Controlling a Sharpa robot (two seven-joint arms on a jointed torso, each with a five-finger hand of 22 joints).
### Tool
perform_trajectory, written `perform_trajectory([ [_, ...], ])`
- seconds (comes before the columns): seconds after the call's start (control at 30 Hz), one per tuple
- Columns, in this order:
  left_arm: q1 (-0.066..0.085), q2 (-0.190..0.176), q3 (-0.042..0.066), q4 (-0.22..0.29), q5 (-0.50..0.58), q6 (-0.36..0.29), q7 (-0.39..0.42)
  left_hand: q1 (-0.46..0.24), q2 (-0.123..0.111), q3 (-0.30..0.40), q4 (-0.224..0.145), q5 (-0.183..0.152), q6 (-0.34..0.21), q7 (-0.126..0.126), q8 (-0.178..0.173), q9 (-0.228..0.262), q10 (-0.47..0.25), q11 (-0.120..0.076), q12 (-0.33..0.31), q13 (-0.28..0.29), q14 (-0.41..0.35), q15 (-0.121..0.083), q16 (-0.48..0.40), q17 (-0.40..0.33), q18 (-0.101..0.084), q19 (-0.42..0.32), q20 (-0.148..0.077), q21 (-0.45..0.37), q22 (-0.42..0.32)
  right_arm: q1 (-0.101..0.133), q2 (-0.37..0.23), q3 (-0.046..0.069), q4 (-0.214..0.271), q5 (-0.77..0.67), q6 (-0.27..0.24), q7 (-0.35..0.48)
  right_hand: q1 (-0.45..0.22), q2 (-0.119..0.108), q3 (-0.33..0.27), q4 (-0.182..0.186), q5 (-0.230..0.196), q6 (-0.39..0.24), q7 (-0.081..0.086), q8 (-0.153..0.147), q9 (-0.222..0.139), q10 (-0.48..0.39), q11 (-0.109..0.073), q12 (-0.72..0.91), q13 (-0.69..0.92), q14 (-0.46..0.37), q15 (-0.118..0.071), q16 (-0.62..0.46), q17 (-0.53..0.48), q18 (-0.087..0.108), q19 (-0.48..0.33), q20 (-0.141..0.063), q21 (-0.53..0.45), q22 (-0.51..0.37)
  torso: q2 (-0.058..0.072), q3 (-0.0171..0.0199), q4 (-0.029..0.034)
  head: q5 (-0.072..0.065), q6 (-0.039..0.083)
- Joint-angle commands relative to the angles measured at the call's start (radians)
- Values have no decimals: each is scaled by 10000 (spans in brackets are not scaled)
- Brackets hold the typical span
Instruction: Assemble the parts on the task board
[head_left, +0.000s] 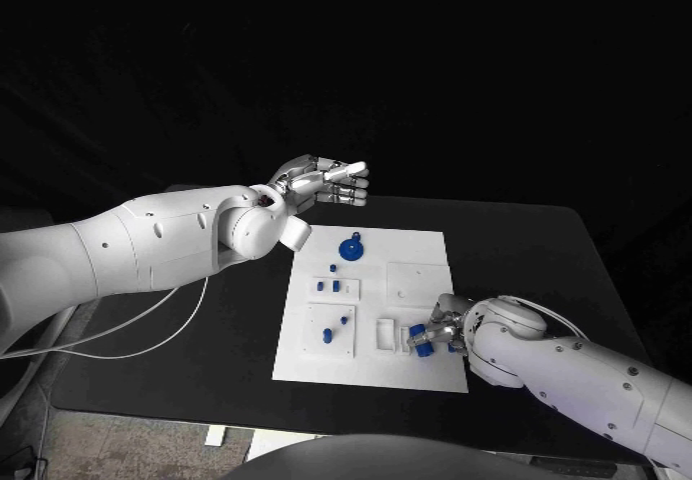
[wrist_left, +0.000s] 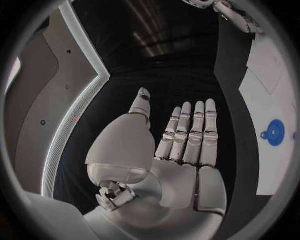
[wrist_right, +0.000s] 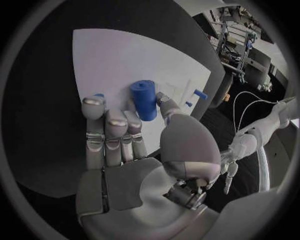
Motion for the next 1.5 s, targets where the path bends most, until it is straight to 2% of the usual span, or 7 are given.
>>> perform_trajectory([
  [0.03,4,7,6,12,-41,184,16,-15,79,7,-40,39,-3,25,38,8,19,9,-49,-3,-79,-20,-8,-15,12,24,39,-32,-3,-100,-115,57,168,1119,-583,233,197,400,1309,-1379,52,144,-37,32,-6759,19,-80,-39,-20,10,-79,-49,-13,15,262,-44,44,742,-10,-9,-8,3,15],
  [0.27,4,-11,5,16,-48,237,-8,45,85,28,-84,43,-59,33,31,6,12,16,-48,-2,-65,-20,-6,-14,14,27,38,-30,-3,-98,-350,532,641,1976,-969,330,90,500,1257,-1505,386,439,-134,25,-6754,-31,-144,-342,-268,-7,-130,-190,-155,-29,239,-96,-1,724,1,-1,8,14,30],
  [0.43,4,-33,5,34,-62,222,-14,66,96,41,-120,63,-67,34,33,5,6,16,-49,-3,-82,-18,-6,-15,14,28,41,-30,-3,-100,-454,726,902,2126,-970,417,65,545,1213,-1503,340,513,-167,28,-6747,-38,-161,-396,-321,-13,-139,-218,-181,-39,226,-105,-56,711,2,3,19,73,-12],
  [0.57,4,-45,4,32,-67,208,-22,66,96,41,-120,63,-67,34,33,5,6,16,-49,-3,-82,-18,-6,-15,14,28,41,-30,-3,-100,-478,801,956,2171,-881,441,35,577,1120,-1485,216,583,-198,26,-6736,-19,-179,-418,-369,-9,-150,-244,-207,-58,227,-117,-60,710,-6,-1,1,84,-5],
  [1.03,5,18,2,20,-76,234,-67,52,85,54,-140,68,-49,29,36,6,2,19,-48,-2,-127,-8,-10,-17,22,27,47,-28,-4,-93,-116,824,732,2041,127,261,51,661,825,-1316,-189,610,-224,27,-6755,-30,-183,-480,-486,-7,-150,-242,-179,-88,230,-123,93,753,0,-13,11,48,-9],
  [1.23,5,51,2,19,-136,266,-93,72,102,80,-147,77,-106,38,27,2,-17,26,-49,-3,-146,-1,-8,-15,29,19,55,-29,-4,-90,216,673,417,1532,541,218,-61,733,692,-1135,-175,595,-235,27,-6765,-32,-186,-528,-540,-4,-153,-244,-165,-93,236,-126,182,765,6,-15,38,97,-40],
  [1.5,5,82,1,16,-152,400,-107,44,141,67,-143,92,-233,53,22,-3,-66,38,-47,-3,-219,18,-12,-18,30,-13,75,-45,-9,-91,580,519,-21,1188,498,264,-232,817,493,-827,-219,661,-282,26,-6742,20,-207,-544,-588,0,-160,-260,-169,-109,238,-130,252,771,-3,-4,2,138,11],
])
